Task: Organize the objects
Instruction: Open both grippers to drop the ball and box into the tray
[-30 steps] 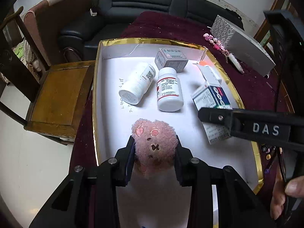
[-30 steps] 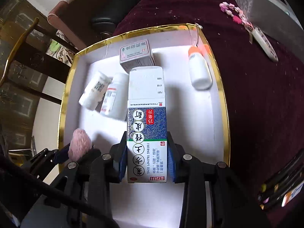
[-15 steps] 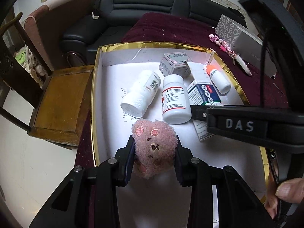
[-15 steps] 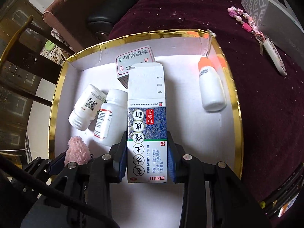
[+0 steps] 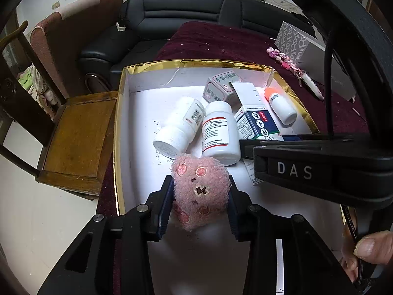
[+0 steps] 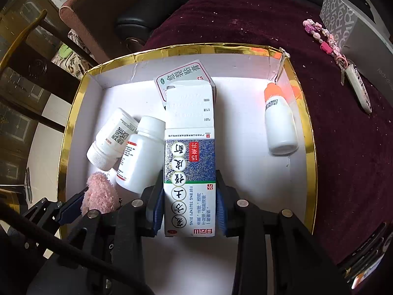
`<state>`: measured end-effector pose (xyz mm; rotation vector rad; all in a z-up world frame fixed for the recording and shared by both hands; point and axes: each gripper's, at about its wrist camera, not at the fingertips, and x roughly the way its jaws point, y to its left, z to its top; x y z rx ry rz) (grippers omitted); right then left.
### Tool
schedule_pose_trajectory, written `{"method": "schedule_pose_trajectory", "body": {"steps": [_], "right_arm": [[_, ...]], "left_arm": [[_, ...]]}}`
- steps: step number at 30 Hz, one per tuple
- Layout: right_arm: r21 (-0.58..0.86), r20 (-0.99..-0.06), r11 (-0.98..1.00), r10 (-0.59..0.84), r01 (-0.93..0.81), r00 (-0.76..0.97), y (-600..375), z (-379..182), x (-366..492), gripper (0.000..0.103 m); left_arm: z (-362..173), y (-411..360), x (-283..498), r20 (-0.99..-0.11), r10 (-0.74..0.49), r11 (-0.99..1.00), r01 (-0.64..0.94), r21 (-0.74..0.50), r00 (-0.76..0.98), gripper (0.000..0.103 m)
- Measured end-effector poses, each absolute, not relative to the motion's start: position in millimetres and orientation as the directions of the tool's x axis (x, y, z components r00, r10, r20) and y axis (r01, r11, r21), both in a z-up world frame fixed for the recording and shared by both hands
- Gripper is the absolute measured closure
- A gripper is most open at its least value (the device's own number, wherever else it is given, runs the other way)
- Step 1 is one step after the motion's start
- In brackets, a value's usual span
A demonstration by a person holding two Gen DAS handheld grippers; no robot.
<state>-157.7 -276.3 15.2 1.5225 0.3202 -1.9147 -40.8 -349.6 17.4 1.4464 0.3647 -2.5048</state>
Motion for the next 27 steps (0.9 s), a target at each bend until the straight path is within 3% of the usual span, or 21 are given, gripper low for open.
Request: {"method": "schedule_pose_trajectory", "body": {"steps": [13,27], "right_arm": [[0.193,-0.925,-0.754,-0.353,0.628,-0.140,-264,37,-151,0.065],[0.355,-0.870,-0.786,-0.476,0.506,-0.130,-168,62,-130,0.062]], "left_arm": [[23,-358,-31,-0.860,0.025,-0.921,0.323,-0.218,-0.509,0.059],[49,-323,-14,-0.827,0.055,-0.931,0.270,-0.245,-0.559,0.059]]}}
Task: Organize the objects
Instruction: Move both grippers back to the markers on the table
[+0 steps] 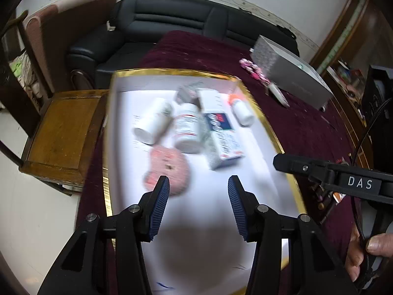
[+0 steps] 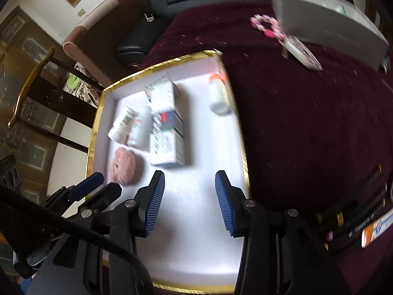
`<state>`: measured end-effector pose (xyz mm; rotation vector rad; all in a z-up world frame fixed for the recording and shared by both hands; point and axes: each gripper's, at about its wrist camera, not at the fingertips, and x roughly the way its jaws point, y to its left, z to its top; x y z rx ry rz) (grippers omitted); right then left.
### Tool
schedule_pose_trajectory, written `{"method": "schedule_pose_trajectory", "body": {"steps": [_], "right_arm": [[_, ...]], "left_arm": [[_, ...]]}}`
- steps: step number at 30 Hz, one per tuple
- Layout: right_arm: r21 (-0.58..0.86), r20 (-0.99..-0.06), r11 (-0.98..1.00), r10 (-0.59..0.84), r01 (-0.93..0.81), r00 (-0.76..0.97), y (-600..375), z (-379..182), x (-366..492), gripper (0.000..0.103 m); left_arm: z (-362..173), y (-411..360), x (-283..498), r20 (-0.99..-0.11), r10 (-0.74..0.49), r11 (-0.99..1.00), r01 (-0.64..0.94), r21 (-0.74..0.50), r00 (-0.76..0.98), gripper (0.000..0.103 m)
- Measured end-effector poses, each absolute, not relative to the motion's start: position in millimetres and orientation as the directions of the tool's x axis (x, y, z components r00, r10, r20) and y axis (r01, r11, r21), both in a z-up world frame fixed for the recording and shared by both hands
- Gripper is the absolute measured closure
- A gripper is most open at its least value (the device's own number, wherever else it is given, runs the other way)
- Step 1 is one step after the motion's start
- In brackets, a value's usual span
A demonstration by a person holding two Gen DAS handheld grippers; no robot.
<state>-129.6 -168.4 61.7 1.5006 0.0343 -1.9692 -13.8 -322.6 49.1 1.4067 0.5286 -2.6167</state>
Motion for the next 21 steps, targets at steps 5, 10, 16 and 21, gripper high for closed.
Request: {"method": "schedule_pose_trajectory", "body": {"steps": [5,10,16,21], "right_arm": [[0.379,-0.864,-0.798,-0.486,0.468,-0.131,-127,62,-127,0.062],[0.407,-0.856,-0.819,-0.496,0.405,-0.143,-71,64,-131,0.062],[0.378,-0.875,-0.884,-0.439,0.277,-0.206,25,61,-153,0.057],[0.345,-0.906,-0.921,-0.378,0.181,-0.191,84,44,-186,0.054]], "left_arm": [[56,-276,-21,-0.829,0.064,-0.956,0.203,-0.211,-0.556,0.059],[64,-221,-27,-0.823,0.103,-0.982,0.076,-0.175,-0.558,0.059],[54,-131,-34,-0.853,0.195,-0.971,-0.218,-0.098,-0.484,0.059],[41,-82,-37,-0.878,0.235,-0.934,-0.348,-0.084,-0.417,0.059]]}}
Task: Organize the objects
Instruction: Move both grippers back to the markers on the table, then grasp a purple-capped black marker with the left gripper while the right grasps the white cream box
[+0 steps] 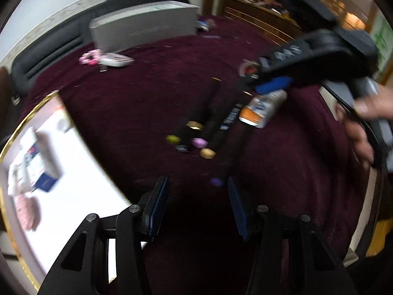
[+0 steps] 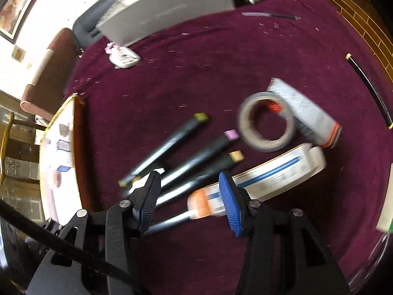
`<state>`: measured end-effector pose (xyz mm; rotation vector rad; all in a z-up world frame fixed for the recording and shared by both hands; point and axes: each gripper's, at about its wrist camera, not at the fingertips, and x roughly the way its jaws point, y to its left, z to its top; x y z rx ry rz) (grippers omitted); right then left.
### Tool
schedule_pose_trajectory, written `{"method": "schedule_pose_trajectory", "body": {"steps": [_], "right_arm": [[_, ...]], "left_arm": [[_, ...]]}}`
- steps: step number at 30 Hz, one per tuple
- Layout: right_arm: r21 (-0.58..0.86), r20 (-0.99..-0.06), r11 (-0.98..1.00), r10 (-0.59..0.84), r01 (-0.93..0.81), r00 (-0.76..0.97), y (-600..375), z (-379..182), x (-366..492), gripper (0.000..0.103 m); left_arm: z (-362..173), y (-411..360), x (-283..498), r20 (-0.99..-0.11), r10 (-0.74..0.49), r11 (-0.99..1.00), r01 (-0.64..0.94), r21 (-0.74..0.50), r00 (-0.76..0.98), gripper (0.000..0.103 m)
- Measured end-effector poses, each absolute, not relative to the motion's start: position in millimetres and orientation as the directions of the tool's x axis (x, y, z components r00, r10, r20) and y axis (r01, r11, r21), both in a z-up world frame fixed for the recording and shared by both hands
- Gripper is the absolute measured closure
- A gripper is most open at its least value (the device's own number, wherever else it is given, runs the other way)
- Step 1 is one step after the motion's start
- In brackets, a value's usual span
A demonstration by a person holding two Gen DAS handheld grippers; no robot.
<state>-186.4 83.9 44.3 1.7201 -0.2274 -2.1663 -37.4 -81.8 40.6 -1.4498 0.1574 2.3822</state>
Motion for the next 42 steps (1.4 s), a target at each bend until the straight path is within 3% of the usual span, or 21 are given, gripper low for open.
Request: {"method": "schedule_pose_trajectory", "body": {"steps": [6,9,12,23,25,26,28,33,42], "right_arm": [[0.389,-0.896,-0.891,-0.425,0.234,-0.130,91,23,-201,0.054],[0.370,-0.911,-0.878,-0.407,0.305,-0.069,89,25,-190,0.046],[0.286,-0.948,-0.883,-0.318,0.372,-0.027,92,29,-176,0.046],[0.381,-0.903,-0.902,-0.410,0.203,-0.129,150,45,-152,0.046],[0.389,-0.901,-0.905,-0.413,0.174,-0.133,157,42,-151,0.046],[0.396,-0.899,-0.906,-0.416,0.149,-0.139,163,40,-151,0.046],[0.415,-0.892,-0.902,-0.429,0.115,-0.144,169,38,-151,0.046],[0.458,-0.883,-0.889,-0.455,0.002,-0.116,177,27,-158,0.046],[0.436,-0.898,-0.894,-0.425,-0.099,-0.119,152,12,-176,0.046]], "left_arm": [[32,-61,-42,-0.897,0.245,-0.914,-0.396,-0.088,-0.368,0.060],[30,-57,-45,-0.899,0.251,-0.911,-0.402,-0.094,-0.358,0.060],[30,-54,-52,-0.900,0.250,-0.907,-0.412,-0.089,-0.357,0.060],[6,-24,-84,-0.930,0.241,-0.849,-0.524,-0.063,-0.278,0.060],[1,-15,-88,-0.936,0.230,-0.834,-0.550,-0.049,-0.265,0.067],[-2,-10,-91,-0.939,0.221,-0.828,-0.559,-0.039,-0.262,0.076],[-3,-1,-92,-0.937,0.204,-0.829,-0.558,-0.012,-0.284,0.076],[-3,1,-81,-0.927,0.203,-0.864,-0.502,-0.018,-0.315,0.090],[-2,-41,-36,-0.923,0.218,-0.916,-0.392,-0.082,-0.317,0.092]]}}
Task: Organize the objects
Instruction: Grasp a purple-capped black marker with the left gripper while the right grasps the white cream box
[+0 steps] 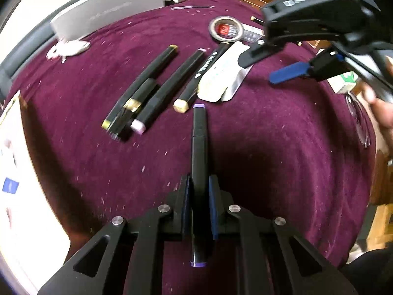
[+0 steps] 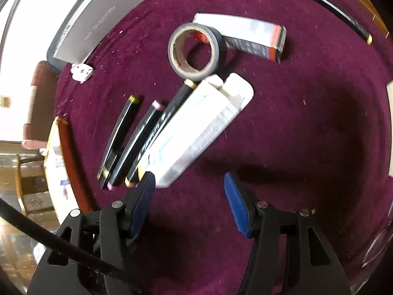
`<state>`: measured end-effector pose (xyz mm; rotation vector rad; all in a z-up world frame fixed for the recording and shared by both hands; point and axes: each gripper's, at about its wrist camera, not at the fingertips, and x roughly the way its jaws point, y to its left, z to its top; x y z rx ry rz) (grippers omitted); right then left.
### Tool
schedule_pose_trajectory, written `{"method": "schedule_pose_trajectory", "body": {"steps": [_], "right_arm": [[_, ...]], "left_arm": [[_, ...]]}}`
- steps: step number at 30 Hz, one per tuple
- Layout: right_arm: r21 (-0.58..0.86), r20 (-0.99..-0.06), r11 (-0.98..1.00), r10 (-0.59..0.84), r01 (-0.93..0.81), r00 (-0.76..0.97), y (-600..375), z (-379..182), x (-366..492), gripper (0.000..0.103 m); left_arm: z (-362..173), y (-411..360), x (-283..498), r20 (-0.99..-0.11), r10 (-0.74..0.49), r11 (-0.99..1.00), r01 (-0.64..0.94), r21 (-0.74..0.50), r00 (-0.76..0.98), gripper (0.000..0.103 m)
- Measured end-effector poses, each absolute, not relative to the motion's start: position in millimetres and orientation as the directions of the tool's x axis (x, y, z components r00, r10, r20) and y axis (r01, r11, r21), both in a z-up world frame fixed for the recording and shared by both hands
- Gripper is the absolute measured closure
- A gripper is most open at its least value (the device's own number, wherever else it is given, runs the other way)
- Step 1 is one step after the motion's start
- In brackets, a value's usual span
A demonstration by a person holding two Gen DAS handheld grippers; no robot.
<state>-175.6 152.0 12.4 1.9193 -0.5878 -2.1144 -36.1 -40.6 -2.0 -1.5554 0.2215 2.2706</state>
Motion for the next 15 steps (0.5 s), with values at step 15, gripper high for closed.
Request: {"method": "schedule_pose_trajectory", "body": {"steps": [15], "right_arm": [[0.217,-0.958,-0.960,-0.245,0.179,-0.149,119,9,-184,0.077]], "left_arm": [[-1,-61,-30,-0.920,0.234,-0.937,-0.325,-0.126,-0.315,0.091]]}}
